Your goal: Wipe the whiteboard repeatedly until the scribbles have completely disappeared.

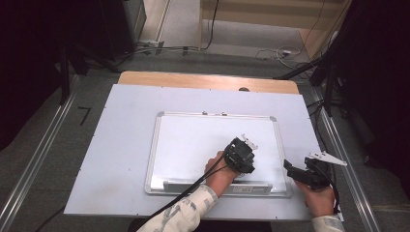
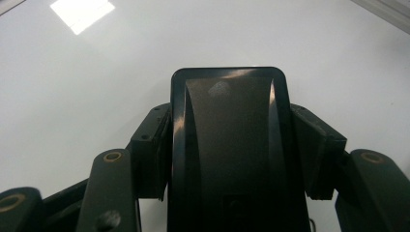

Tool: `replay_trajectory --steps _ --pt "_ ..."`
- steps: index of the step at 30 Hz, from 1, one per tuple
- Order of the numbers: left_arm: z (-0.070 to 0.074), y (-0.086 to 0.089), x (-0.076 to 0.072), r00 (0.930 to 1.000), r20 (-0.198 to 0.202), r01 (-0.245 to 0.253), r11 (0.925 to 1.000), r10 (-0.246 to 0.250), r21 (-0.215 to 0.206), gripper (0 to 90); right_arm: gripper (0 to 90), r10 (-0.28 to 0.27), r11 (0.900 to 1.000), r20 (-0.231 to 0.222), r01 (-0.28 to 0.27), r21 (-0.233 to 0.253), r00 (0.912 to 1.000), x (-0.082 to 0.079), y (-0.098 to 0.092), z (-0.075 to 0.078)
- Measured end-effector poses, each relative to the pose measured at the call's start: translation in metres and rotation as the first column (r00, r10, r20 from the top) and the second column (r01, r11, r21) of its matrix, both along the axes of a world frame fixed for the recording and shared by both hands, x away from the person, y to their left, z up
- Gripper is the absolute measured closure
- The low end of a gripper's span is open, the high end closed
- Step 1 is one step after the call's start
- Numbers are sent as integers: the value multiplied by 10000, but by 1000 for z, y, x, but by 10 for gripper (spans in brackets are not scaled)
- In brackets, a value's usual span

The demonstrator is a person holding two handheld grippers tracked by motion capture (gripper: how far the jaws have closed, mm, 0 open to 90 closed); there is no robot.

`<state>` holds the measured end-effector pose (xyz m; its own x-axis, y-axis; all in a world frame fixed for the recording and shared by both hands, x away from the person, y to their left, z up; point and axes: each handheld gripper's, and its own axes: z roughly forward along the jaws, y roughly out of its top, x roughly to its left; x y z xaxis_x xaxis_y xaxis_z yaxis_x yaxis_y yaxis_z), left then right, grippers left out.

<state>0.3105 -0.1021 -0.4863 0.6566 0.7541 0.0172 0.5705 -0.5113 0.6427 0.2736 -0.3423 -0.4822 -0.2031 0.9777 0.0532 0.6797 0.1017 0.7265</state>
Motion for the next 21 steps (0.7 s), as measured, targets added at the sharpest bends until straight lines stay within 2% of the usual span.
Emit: replay_trajectory --steps 6,15,21 --pt "0 -15 1 9998 -28 183 9998 -183 15 402 163 7 10000 5 -7 -4 10000 0 -1 0" --pt "1 -33 5 9999 -20 166 9999 -166 23 402 163 -37 10000 4 37 11 10000 -1 -2 0" --pt "1 -37 7 9998 -7 192 9998 -192 -2 402 163 -33 10000 -26 33 11 10000 -1 -2 0"
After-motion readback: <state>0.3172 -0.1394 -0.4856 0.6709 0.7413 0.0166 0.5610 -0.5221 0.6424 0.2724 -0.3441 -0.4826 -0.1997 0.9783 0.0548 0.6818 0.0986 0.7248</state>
